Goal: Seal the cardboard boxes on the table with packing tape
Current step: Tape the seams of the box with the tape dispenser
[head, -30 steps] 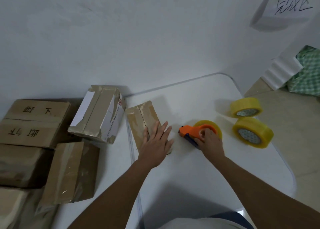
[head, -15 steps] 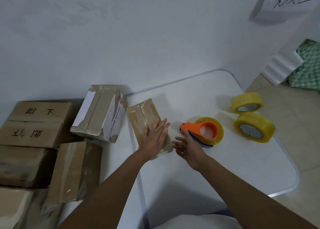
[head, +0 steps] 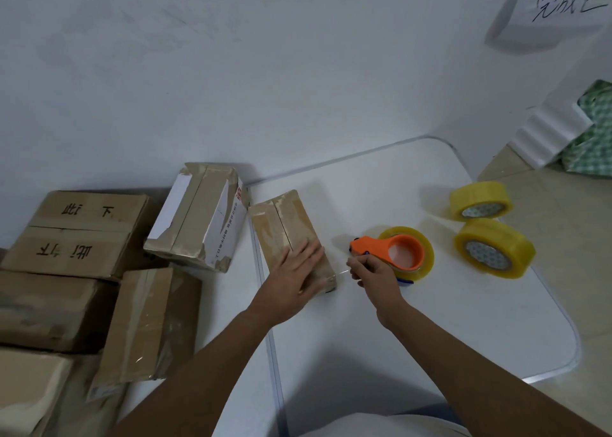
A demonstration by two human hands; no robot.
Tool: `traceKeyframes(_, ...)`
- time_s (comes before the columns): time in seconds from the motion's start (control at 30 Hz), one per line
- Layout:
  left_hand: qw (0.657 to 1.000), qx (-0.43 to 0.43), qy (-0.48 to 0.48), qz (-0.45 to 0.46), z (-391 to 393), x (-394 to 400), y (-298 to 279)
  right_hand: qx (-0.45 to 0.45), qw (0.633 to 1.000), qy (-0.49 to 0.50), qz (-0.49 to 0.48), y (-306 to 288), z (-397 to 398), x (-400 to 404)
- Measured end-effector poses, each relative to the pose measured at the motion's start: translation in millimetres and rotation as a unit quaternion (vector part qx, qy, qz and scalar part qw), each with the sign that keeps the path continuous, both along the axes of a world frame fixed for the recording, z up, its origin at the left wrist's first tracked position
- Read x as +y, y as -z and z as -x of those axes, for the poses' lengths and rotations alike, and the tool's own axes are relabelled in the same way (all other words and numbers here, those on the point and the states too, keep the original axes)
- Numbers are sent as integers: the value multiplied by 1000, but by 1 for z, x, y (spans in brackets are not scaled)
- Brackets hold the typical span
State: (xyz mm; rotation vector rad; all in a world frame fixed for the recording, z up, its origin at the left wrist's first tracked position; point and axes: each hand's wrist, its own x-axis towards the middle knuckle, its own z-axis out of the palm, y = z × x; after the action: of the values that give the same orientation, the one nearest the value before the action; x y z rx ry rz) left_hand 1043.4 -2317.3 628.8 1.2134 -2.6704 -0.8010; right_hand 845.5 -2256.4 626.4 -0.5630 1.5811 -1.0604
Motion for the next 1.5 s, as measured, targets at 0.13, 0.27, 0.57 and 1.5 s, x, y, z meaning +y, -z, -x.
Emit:
traceKeyframes(0.13, 989, -54, 43, 131, -9, 1, 19, -14, 1000, 2, 1, 3, 3, -1)
traceKeyframes(0.27, 968, -100, 51, 223, -2, 1, 24, -15, 1000, -1, 8, 2, 7, -1)
traceKeyframes(0.57, 964, -97, -40, 246, 25, 11, 15, 30, 999, 10, 37, 2, 6, -2)
traceKeyframes(1.5, 953, -154, 45, 255, 3, 5, 25, 249, 946, -161, 131, 43, -26, -36)
